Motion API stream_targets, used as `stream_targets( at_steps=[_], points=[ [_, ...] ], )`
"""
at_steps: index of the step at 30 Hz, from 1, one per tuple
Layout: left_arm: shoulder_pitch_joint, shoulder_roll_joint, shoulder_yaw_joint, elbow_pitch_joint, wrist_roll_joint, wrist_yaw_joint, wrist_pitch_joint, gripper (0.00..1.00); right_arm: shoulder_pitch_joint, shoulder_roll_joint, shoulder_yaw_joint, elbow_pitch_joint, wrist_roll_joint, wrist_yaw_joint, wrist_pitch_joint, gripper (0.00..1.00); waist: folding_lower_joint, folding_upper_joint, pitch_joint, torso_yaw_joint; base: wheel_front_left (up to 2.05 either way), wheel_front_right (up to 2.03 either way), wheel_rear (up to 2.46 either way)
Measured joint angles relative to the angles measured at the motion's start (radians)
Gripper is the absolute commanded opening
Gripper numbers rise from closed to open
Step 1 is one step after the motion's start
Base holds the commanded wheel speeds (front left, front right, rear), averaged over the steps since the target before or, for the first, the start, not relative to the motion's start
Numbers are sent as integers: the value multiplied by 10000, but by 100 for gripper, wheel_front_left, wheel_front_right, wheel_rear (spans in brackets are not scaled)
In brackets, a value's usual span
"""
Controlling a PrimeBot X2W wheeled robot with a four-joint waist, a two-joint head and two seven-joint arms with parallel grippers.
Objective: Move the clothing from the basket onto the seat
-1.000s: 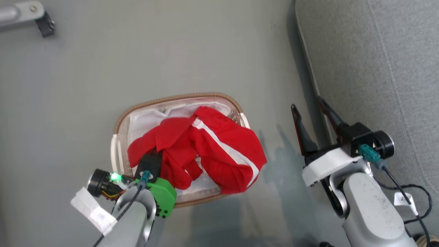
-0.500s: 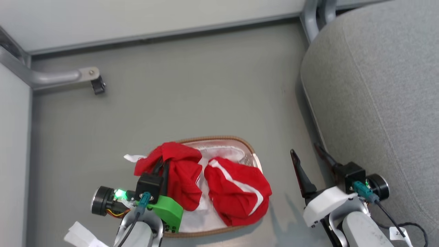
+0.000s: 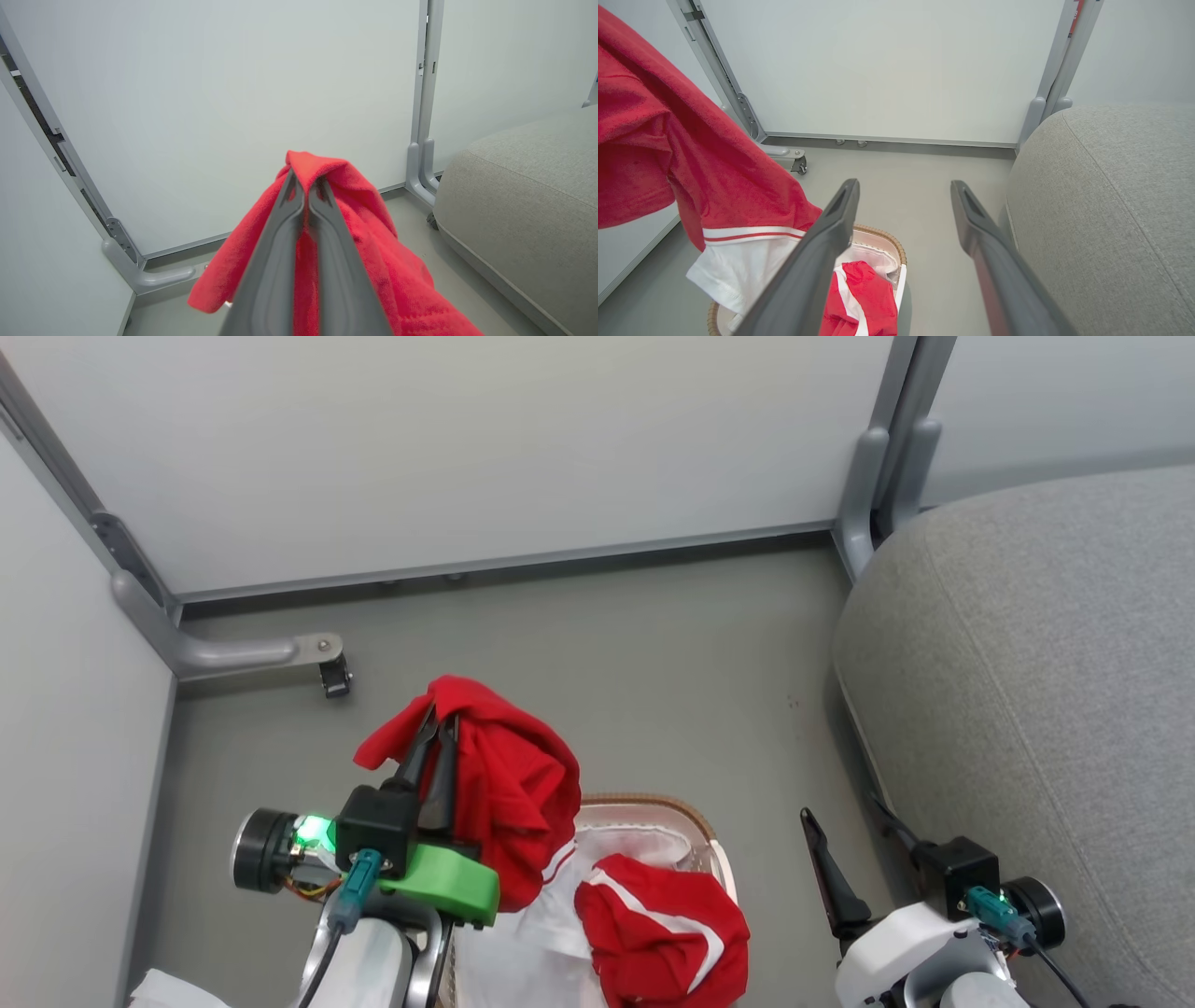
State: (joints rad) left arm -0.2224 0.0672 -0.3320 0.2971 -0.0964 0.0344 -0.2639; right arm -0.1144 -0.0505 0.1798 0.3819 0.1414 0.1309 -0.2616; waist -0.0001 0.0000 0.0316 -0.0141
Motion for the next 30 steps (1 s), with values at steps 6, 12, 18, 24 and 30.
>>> stream_targets(
  at_steps=[6, 12, 18, 24, 30],
  points=[
    [-155, -119, 10, -704, -6, -151, 0, 0, 156, 10, 75, 12, -2, 0, 0, 100, 0, 0, -327, 91, 0, 0, 0],
    [-353, -157, -276, -1089, -10, -224, 0, 0, 247, 6, 309, 25, -4, 0, 0, 100, 0, 0, -343, 188, 0, 0, 0],
    [-373, -171, -663, -1220, -360, -207, 0, 0, -153, -134, 1607, -228, 54, 0, 0, 100, 0, 0, -348, 318, 0, 0, 0],
    [-430, -173, -1087, -1202, -644, -134, 0, 0, -1415, -385, 3394, -270, 330, 2, -2, 100, 0, 0, -337, 536, 0, 0, 0],
    [-544, -171, -1427, -1160, -844, -67, 0, 0, -2638, -309, 4671, 192, 744, 2, 0, 100, 0, 0, -326, 812, 0, 0, 0]
  ],
)
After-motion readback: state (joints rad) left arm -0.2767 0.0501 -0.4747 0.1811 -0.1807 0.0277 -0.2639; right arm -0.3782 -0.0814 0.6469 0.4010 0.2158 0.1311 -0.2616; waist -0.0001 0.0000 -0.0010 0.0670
